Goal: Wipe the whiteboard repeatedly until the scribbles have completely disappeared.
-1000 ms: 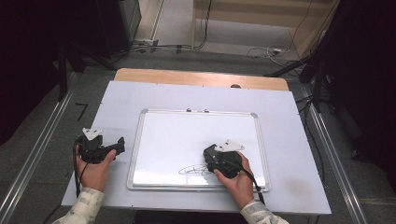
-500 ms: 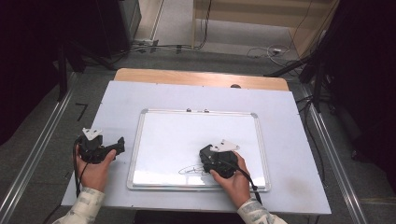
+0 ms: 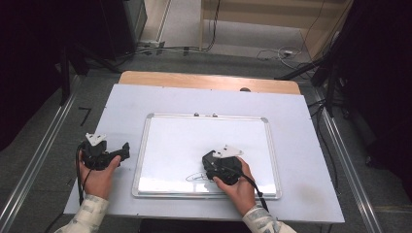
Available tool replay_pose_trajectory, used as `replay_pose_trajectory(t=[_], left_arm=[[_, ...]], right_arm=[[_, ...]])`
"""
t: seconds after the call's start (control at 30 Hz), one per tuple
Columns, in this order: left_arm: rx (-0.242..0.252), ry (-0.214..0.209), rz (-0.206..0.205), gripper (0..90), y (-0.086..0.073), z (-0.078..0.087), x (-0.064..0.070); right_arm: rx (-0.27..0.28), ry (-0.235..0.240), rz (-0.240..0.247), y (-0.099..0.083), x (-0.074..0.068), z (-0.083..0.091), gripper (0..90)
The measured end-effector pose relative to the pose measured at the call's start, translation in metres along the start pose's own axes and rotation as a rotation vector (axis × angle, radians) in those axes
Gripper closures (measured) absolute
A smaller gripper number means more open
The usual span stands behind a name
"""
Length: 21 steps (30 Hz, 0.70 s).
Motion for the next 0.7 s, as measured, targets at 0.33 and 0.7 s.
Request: replay_pose_trajectory(t=[0.33, 0.7], left_arm=[[-0.001, -0.001, -0.002, 4.3, 0.0, 0.0, 0.001], [-0.001, -0.002, 0.0, 4.3, 0.0, -0.001, 0.001]], right_arm=[[0.001, 0.007, 0.021, 0.005, -0.01, -0.003, 39.3], [-0.001, 0.021, 0.042, 0.012, -0.025, -0.007, 39.2]])
Point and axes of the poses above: each handheld gripper's, and its own axes: z roughly backward along the jaws, y roughly out of its top, x roughly to its right, the point moved 10 cm from there along -z, roughly forward along the jaws, and after that the axes turned 14 degrees about -x, right-handed, at the moved point
